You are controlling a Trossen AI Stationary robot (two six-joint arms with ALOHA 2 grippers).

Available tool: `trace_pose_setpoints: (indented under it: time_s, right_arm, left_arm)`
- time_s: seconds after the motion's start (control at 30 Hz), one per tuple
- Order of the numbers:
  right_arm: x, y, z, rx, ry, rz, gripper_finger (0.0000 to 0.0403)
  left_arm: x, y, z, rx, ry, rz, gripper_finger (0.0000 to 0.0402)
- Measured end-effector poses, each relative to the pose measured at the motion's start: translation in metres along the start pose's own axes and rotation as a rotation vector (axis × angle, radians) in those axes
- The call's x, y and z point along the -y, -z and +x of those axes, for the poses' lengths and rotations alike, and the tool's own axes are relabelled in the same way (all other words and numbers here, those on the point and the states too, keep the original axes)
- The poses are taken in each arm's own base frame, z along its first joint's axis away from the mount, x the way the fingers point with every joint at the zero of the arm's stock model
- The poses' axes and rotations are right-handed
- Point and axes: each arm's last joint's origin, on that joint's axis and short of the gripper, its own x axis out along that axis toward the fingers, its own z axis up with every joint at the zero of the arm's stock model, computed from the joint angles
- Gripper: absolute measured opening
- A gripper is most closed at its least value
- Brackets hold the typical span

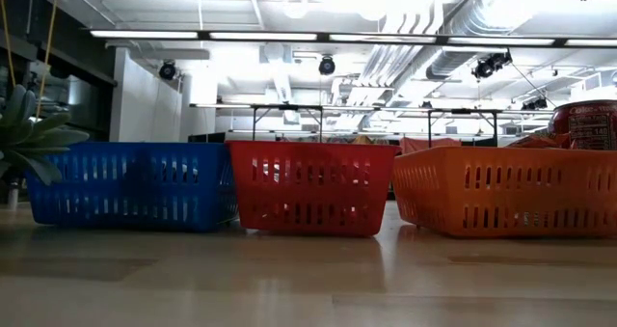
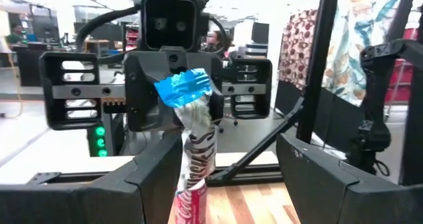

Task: Sort candy
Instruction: Put the white candy pack into the blue bin

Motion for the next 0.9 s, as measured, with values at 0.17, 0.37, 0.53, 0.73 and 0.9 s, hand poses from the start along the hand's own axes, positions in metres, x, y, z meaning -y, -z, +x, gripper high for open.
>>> trace_pose_setpoints:
  time_s: [0.17, 0.37, 0.53, 0.73, 0.9]
  right_arm:
    - [0.000, -0.005, 0.000, 0.050, 0.001, -0.012, 0.0003]
    - [0.001, -0.010, 0.000, 0.100, 0.027, -0.023, 0.0003]
    - [0.002, -0.010, 0.004, 0.160, 0.025, -0.015, 0.0003]
    - [0.004, -0.001, 0.010, 0.145, 0.044, -0.005, 0.0003]
    - [0.004, 0.000, 0.010, 0.145, 0.045, -0.005, 0.0003]
  left_arm:
    - [-0.001, -0.001, 0.000, 0.007, -0.045, 0.016, 0.0232]
    - [-0.001, -0.002, 0.000, 0.018, -0.045, 0.012, 0.0232]
    - [-0.003, 0.000, 0.005, 0.063, -0.056, 0.010, 0.0232]
    - [-0.005, 0.007, 0.011, 0.084, -0.090, 0.012, 0.0232]
    - [-0.006, 0.008, 0.012, 0.091, -0.091, 0.022, 0.0222]
